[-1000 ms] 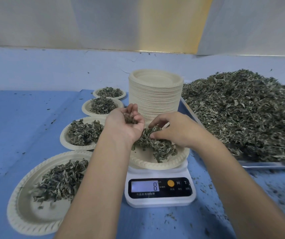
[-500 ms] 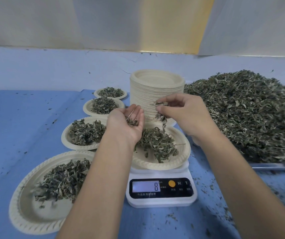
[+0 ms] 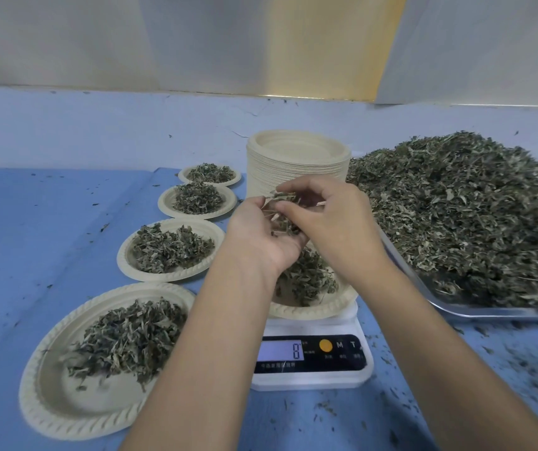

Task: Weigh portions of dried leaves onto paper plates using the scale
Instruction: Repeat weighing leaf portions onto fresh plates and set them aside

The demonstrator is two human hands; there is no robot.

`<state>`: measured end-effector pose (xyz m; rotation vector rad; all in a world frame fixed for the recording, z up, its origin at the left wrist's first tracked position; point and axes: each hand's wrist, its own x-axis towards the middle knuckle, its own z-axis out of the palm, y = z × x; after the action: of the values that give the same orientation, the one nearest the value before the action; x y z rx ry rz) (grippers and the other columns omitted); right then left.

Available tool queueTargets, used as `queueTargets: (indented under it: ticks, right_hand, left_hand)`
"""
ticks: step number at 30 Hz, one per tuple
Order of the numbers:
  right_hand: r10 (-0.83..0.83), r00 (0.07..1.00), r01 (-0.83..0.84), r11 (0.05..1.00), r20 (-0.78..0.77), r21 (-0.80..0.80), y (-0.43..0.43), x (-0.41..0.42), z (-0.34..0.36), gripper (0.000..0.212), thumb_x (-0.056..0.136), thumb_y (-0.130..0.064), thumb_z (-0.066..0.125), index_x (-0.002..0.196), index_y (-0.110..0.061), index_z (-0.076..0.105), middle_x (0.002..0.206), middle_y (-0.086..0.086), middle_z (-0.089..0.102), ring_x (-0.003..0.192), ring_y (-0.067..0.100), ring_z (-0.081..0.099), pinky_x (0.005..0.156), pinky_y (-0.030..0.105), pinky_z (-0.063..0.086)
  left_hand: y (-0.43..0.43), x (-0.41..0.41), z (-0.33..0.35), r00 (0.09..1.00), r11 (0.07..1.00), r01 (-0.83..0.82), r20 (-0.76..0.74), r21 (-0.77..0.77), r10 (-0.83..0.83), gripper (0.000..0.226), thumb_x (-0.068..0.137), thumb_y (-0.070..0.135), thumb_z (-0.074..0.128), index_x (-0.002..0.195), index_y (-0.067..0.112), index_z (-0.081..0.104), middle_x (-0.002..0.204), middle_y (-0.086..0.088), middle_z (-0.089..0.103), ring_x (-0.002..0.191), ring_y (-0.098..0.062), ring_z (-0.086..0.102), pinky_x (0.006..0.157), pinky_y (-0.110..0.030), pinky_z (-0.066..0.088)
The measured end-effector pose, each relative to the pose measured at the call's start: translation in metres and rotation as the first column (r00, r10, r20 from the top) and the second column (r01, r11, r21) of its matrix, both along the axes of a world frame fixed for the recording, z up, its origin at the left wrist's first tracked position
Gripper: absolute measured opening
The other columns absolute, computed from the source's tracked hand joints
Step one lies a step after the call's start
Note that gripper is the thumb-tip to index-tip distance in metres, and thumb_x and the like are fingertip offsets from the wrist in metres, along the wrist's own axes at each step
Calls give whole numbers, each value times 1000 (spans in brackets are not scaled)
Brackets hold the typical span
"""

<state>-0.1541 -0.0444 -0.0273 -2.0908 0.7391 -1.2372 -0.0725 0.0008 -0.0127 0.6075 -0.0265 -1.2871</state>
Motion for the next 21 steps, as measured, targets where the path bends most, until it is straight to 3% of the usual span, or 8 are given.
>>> queueTargets:
  ticks: [3, 6, 7, 9, 11, 13, 18, 21]
  right_hand:
    - [-7, 994, -5, 994, -111, -112, 3, 1, -2, 17, 83, -17, 71, 98, -22, 76, 92, -10, 72, 84, 4, 62, 79, 20, 47]
    - [-46, 973, -10, 970, -226, -242, 6, 2, -5, 17, 92, -24, 60, 98, -23, 75, 91, -10, 71, 98, 12, 56, 84, 32, 45]
    - [-80, 958, -2, 959, -275, -285, 5, 2, -6, 20, 95, -28, 55, 97, -24, 74, 97, -11, 70, 105, 14, 51, 88, 35, 43]
    - [-120, 932, 3, 946, -342, -324, 3, 3, -7, 27, 98, -32, 47, 99, -25, 74, 132, -8, 57, 124, 15, 36, 102, 34, 34]
    - [-95, 921, -16, 960, -378, -280, 1, 3, -5, 32, 99, -35, 43, 103, -25, 73, 154, -9, 31, 133, 12, 21, 104, 25, 19]
    - [-31, 910, -54, 980, -413, -194, 0, 2, -5, 36, 99, -38, 39, 112, -27, 71, 157, -11, 21, 134, 9, 13, 103, 22, 11]
    - [173, 913, -160, 985, -370, 68, 0, 0, -4, 33, 100, -40, 37, 124, -41, 60, 158, -13, 16, 140, 5, 6, 104, 21, 4]
    - [226, 956, -200, 969, -187, 147, 0, 1, -6, 30, 99, -33, 44, 123, -38, 62, 155, -12, 26, 141, 3, 20, 104, 14, 18]
  left_hand:
    - [2, 0, 3, 999, 1000, -7, -54, -12, 7, 30, 101, 20, 35, 89, 0, 54, 87, -15, 59, 72, -26, 59, 45, -31, 54]
    - [1, 0, 1, 994, 1000, -13, -108, -19, 11, 31, 100, 20, 38, 82, 3, 56, 82, -8, 60, 73, -20, 59, 71, -30, 55]
    - [1, 1, 1, 996, 1000, -18, -93, -8, 17, 32, 100, 20, 38, 81, 4, 57, 79, -8, 60, 70, -20, 59, 68, -30, 55]
    - [1, 3, 0, 998, 999, -35, -43, 16, 36, 35, 102, 24, 36, 84, 5, 59, 78, -10, 60, 68, -22, 58, 54, -34, 54]
    - [1, 6, -1, 999, 998, -48, -17, 33, 48, 40, 103, 30, 32, 88, 6, 61, 85, -15, 60, 74, -26, 60, 56, -38, 53]
    - [0, 10, -3, 997, 996, -75, -22, 41, 76, 47, 103, 36, 31, 85, 5, 61, 88, -15, 60, 80, -25, 61, 70, -37, 54]
    - [-3, 15, -6, 989, 990, -132, -62, 44, 135, 41, 102, 27, 38, 76, 4, 58, 78, -12, 58, 70, -20, 58, 86, -35, 52]
    - [-2, 18, -6, 988, 990, -142, -62, 25, 144, 31, 99, 17, 44, 78, 2, 60, 70, -12, 64, 76, -21, 62, 77, -31, 55]
